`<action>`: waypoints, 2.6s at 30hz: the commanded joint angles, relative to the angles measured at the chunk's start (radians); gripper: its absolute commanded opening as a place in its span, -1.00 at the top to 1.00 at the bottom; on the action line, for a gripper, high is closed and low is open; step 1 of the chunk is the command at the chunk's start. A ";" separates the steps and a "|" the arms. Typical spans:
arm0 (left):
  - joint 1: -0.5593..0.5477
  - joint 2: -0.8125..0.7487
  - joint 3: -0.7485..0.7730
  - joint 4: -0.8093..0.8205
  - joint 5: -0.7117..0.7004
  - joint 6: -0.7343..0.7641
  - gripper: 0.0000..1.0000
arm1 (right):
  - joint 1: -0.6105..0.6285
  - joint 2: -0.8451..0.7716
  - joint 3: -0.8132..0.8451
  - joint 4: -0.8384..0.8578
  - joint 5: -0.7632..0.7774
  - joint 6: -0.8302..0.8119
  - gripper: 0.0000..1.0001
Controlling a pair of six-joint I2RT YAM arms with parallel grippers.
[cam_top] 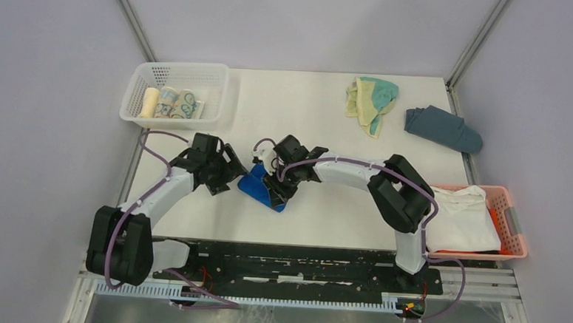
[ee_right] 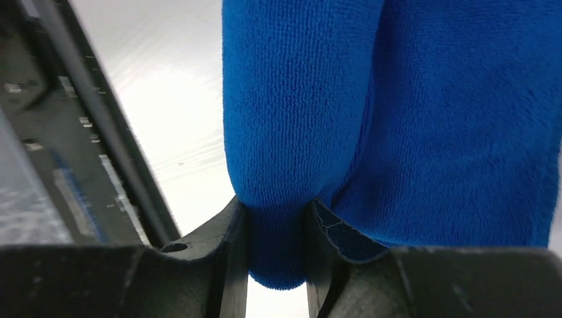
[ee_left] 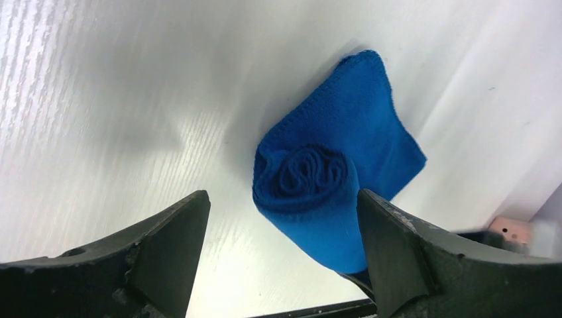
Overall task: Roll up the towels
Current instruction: Roll the towel at the center of the board.
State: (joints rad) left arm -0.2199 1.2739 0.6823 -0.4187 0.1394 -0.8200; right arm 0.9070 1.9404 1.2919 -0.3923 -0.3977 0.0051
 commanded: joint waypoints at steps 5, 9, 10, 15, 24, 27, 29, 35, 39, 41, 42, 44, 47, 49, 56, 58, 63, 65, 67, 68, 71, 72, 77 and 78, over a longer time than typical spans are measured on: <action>0.005 -0.127 -0.049 -0.018 0.057 -0.031 -0.79 | -0.068 0.182 0.117 -0.123 -0.487 0.156 0.41; 0.002 -0.114 -0.087 0.027 0.094 -0.062 -0.86 | -0.102 0.226 0.110 -0.038 -0.556 0.265 0.40; 0.001 -0.108 -0.095 0.034 0.098 -0.065 -0.86 | -0.108 0.235 0.111 -0.029 -0.559 0.280 0.40; -0.007 -0.064 -0.133 0.083 0.104 -0.075 -0.80 | -0.134 0.289 0.118 -0.001 -0.546 0.356 0.41; -0.009 0.091 -0.144 0.167 0.059 -0.033 -0.51 | -0.138 0.209 0.057 0.039 -0.439 0.357 0.22; -0.009 0.125 -0.140 0.167 0.045 -0.012 -0.43 | -0.137 0.111 0.019 0.022 -0.321 0.310 -0.01; -0.009 0.136 -0.137 0.164 0.034 0.000 -0.38 | -0.135 0.036 -0.006 0.015 -0.250 0.287 -0.09; -0.009 0.166 -0.121 0.146 0.021 0.028 -0.32 | -0.078 -0.127 -0.025 -0.044 0.035 0.191 -0.29; -0.009 0.191 -0.105 0.134 0.026 0.043 -0.32 | 0.004 -0.202 -0.026 -0.045 0.279 0.105 -0.40; -0.009 0.198 -0.100 0.131 0.030 0.047 -0.32 | 0.054 -0.216 -0.013 -0.053 0.362 0.054 -0.42; -0.009 0.199 -0.097 0.128 0.032 0.047 -0.32 | 0.080 -0.220 -0.005 -0.057 0.398 0.030 -0.43; -0.009 0.200 -0.093 0.124 0.031 0.049 -0.33 | 0.136 -0.220 0.010 -0.063 0.450 -0.004 -0.44; -0.009 0.197 -0.087 0.116 0.027 0.052 -0.33 | 0.177 -0.194 0.030 -0.070 0.490 -0.018 -0.45; -0.009 0.196 -0.083 0.112 0.022 0.054 -0.33 | 0.198 -0.170 0.038 -0.073 0.510 -0.018 -0.46; -0.010 0.196 -0.078 0.109 0.012 0.055 -0.35 | 0.241 -0.077 0.049 -0.081 0.537 0.003 -0.45; -0.011 0.193 -0.075 0.109 0.012 0.055 -0.35 | 0.244 -0.048 0.046 -0.087 0.535 0.007 -0.42; -0.012 0.188 -0.059 0.106 0.011 0.053 -0.41 | 0.245 -0.016 0.019 -0.076 0.544 0.010 -0.23; -0.012 0.183 -0.053 0.110 0.014 0.053 -0.45 | 0.244 -0.003 0.009 -0.072 0.525 0.016 -0.07; -0.012 0.171 -0.048 0.117 0.022 0.051 -0.51 | 0.240 0.000 -0.001 -0.061 0.484 0.026 0.10; -0.012 0.162 -0.045 0.118 0.025 0.048 -0.53 | 0.235 -0.001 -0.005 -0.054 0.456 0.034 0.17; -0.011 0.114 -0.041 0.111 0.026 0.030 -0.64 | 0.202 -0.004 -0.017 -0.026 0.330 0.077 0.27; -0.012 0.093 -0.043 0.113 0.027 0.020 -0.67 | 0.188 -0.006 -0.024 -0.009 0.283 0.094 0.27; -0.010 -0.045 -0.105 0.153 0.032 -0.077 -0.79 | 0.097 0.004 -0.058 0.100 0.035 0.210 0.28; -0.010 -0.074 -0.117 0.159 0.031 -0.100 -0.81 | 0.083 0.009 -0.064 0.119 0.001 0.232 0.28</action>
State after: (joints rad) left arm -0.2321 1.3075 0.6037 -0.2691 0.2050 -0.8452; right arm 1.0451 1.9129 1.2732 -0.3607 -0.1455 0.1127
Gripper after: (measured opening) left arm 0.888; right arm 0.391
